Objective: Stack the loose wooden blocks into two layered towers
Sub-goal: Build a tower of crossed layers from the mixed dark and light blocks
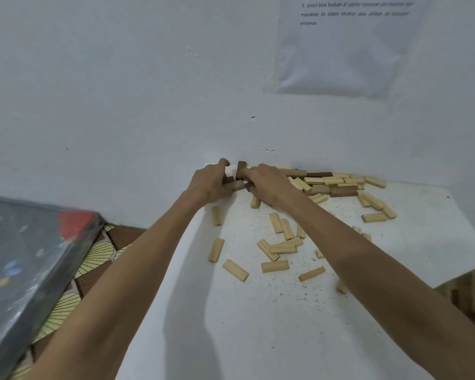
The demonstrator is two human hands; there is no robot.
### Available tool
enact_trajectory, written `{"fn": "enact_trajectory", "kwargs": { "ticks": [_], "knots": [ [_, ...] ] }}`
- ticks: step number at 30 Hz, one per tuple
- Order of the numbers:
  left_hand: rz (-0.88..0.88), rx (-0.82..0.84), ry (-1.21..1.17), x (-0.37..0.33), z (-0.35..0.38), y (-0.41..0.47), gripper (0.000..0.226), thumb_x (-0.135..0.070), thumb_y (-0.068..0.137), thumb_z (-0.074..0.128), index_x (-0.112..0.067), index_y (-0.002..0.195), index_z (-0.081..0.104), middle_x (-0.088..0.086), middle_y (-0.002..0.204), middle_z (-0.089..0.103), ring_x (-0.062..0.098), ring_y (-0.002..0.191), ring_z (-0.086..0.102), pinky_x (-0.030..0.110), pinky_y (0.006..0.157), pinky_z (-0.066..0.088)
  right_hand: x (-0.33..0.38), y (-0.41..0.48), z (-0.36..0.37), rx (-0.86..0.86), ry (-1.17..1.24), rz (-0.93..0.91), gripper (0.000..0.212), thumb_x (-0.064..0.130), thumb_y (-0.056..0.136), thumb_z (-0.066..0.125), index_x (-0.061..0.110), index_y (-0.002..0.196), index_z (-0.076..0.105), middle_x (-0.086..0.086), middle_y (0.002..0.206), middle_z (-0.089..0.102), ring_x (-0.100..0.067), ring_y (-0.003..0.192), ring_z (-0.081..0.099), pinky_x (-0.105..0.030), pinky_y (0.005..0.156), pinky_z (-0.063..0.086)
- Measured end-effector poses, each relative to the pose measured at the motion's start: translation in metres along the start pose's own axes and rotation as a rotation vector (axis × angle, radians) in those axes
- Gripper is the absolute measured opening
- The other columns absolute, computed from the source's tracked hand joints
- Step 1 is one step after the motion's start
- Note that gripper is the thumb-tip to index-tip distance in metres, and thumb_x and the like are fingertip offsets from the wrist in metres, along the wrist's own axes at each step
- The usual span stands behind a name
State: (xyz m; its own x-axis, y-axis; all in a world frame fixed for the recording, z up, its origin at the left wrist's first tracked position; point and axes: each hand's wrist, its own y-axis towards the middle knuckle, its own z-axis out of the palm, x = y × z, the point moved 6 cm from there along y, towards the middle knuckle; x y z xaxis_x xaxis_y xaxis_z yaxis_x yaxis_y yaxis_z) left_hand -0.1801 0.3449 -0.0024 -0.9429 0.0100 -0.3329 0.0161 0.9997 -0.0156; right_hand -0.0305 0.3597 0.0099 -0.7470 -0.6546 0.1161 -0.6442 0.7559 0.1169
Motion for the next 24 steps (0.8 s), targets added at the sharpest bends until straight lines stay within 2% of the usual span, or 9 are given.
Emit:
{"fn": "enact_trajectory", "kwargs": {
  "ticks": [4, 7, 9, 12, 14, 18, 24],
  "knots": [
    [0.027, -0.026, -0.081, -0.007, -0.009, -0.013, 0.068, -0.027, 0.087, 0.075, -0.013, 0.144, 0.041, -0.001, 0.12, 0.068, 0.025, 0.109, 0.062, 0.039, 0.088, 0.051, 0.007, -0.014, -0.013, -0.046, 0.03, -0.056, 0.031, 0.011, 0.097, 0.057, 0.017, 0.128, 0.052, -0.004, 0.104, 0.065, -0.028, 0.091, 0.061, -0.045, 0.071, 0.05],
    [0.025, -0.048, -0.117, -0.01, -0.021, -0.028, 0.063, -0.022, 0.084, 0.077, -0.013, 0.137, 0.046, -0.002, 0.115, 0.07, 0.024, 0.103, 0.063, 0.041, 0.087, 0.053, 0.009, -0.028, -0.03, -0.109, 0.121, -0.036, 0.025, 0.013, 0.1, 0.054, 0.018, 0.124, 0.057, -0.003, 0.113, 0.064, -0.026, 0.095, 0.06, -0.042, 0.074, 0.05],
    [0.035, -0.076, -0.137, -0.014, -0.028, -0.043, 0.051, -0.023, 0.081, 0.077, -0.014, 0.127, 0.055, -0.005, 0.108, 0.069, 0.022, 0.097, 0.063, 0.04, 0.084, 0.055, 0.01, -0.043, -0.042, -0.17, 0.169, -0.02, 0.023, 0.015, 0.101, 0.055, 0.015, 0.123, 0.063, -0.005, 0.118, 0.065, -0.025, 0.098, 0.062, -0.039, 0.077, 0.05],
    [0.093, -0.128, -0.167, -0.029, -0.037, -0.076, 0.027, -0.023, 0.078, 0.078, -0.021, 0.103, 0.067, -0.009, 0.099, 0.069, 0.017, 0.09, 0.064, 0.036, 0.08, 0.055, 0.014, -0.08, -0.058, -0.287, 0.277, 0.017, 0.023, 0.016, 0.097, 0.065, 0.012, 0.119, 0.068, -0.005, 0.115, 0.069, -0.025, 0.098, 0.065, -0.039, 0.083, 0.053],
    [0.141, -0.153, -0.206, -0.042, -0.037, -0.105, 0.024, -0.023, 0.079, 0.078, -0.021, 0.1, 0.067, -0.011, 0.096, 0.068, 0.013, 0.087, 0.063, 0.03, 0.079, 0.053, 0.021, -0.111, -0.063, -0.316, 0.303, 0.038, 0.023, 0.018, 0.094, 0.068, 0.012, 0.116, 0.07, -0.004, 0.111, 0.07, -0.024, 0.096, 0.065, -0.042, 0.083, 0.055],
    [0.183, -0.163, -0.288, -0.068, -0.024, -0.168, 0.026, -0.023, 0.078, 0.079, -0.019, 0.101, 0.066, -0.01, 0.097, 0.068, 0.01, 0.085, 0.064, 0.022, 0.076, 0.051, 0.044, -0.184, -0.061, -0.314, 0.303, 0.05, 0.024, 0.018, 0.092, 0.07, 0.013, 0.115, 0.072, -0.003, 0.111, 0.07, -0.025, 0.096, 0.066, -0.042, 0.08, 0.055],
    [0.185, -0.125, -0.332, -0.086, 0.023, -0.241, 0.027, -0.029, 0.079, 0.078, -0.021, 0.102, 0.068, -0.008, 0.097, 0.069, 0.008, 0.084, 0.064, 0.026, 0.076, 0.054, 0.077, -0.272, -0.031, -0.197, 0.259, 0.056, 0.024, 0.02, 0.096, 0.064, 0.012, 0.118, 0.072, -0.002, 0.11, 0.067, -0.024, 0.098, 0.062, -0.041, 0.071, 0.054]
  ]
}}
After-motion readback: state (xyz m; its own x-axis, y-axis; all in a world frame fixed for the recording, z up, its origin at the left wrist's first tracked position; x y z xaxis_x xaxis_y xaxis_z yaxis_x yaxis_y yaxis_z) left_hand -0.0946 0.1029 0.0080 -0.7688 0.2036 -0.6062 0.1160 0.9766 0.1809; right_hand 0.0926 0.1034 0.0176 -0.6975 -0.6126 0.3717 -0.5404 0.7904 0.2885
